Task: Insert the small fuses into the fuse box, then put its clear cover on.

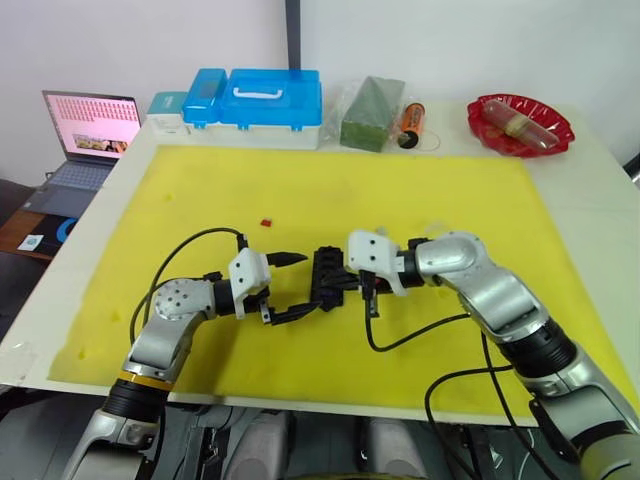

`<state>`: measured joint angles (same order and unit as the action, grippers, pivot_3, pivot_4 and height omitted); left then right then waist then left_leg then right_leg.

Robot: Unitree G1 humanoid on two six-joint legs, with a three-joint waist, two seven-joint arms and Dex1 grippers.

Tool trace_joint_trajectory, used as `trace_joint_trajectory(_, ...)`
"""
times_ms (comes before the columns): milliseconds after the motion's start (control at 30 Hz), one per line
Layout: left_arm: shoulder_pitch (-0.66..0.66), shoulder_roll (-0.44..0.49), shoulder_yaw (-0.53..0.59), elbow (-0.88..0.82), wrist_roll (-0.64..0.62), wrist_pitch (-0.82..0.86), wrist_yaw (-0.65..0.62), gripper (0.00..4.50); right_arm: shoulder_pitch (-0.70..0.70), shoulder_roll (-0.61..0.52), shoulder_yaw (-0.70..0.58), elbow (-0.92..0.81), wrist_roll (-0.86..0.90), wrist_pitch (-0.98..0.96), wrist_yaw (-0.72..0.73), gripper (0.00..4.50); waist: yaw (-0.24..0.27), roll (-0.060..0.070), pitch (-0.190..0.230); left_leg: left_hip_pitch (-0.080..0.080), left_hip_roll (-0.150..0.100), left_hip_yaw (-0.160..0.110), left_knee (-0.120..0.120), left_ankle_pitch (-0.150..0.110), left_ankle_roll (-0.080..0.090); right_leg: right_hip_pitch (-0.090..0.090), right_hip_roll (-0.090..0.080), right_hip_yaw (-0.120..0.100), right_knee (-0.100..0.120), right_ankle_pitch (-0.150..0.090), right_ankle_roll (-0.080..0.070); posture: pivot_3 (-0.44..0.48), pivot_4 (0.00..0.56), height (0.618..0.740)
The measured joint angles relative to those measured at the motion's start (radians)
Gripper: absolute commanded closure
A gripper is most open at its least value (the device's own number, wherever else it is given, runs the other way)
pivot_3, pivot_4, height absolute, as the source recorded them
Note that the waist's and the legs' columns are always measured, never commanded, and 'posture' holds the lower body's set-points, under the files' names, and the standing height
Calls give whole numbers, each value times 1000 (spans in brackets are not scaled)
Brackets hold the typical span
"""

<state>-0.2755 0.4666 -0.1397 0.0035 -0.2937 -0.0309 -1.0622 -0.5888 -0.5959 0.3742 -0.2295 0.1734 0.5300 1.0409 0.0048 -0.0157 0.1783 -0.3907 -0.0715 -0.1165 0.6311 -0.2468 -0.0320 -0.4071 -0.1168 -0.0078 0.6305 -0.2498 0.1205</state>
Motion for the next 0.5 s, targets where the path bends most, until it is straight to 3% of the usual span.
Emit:
trace_joint_trajectory(133, 4, 50, 39, -60, -53, 50, -12, 0, 5, 47, -129, -58, 93, 24, -45, 4472, -5, 1, 1, -1, 1, -1, -1, 0, 0, -1, 0, 0, 1, 0, 0, 0, 150, 740)
trace_joint_trajectory(233, -2, 134, 107, -96, -109, 108, -30, 0, 10, 13, -233, -80, 129, 32, -73, 3884, -8, 1, 1, -1, 0, 0, -1, 0, 0, -1, 0, 0, 0, 0, 0, 0, 150, 740)
trace_joint_trajectory(400, -32, 264, 258, -39, -151, 174, -25, 0, 111, -154, -425, -51, 143, -2, -75, 2268, 3, 1, 1, -1, 0, 1, -1, 0, 1, -1, 0, 0, 0, 0, 0, 0, 150, 740)
trace_joint_trajectory(500, -45, 297, 312, 17, -151, 174, -17, 0, 162, -216, -503, 2, 142, -52, -68, 1266, 1, 1, 1, -1, 0, 1, -1, 0, 1, -1, 0, 0, 0, 0, 0, 0, 150, 740)
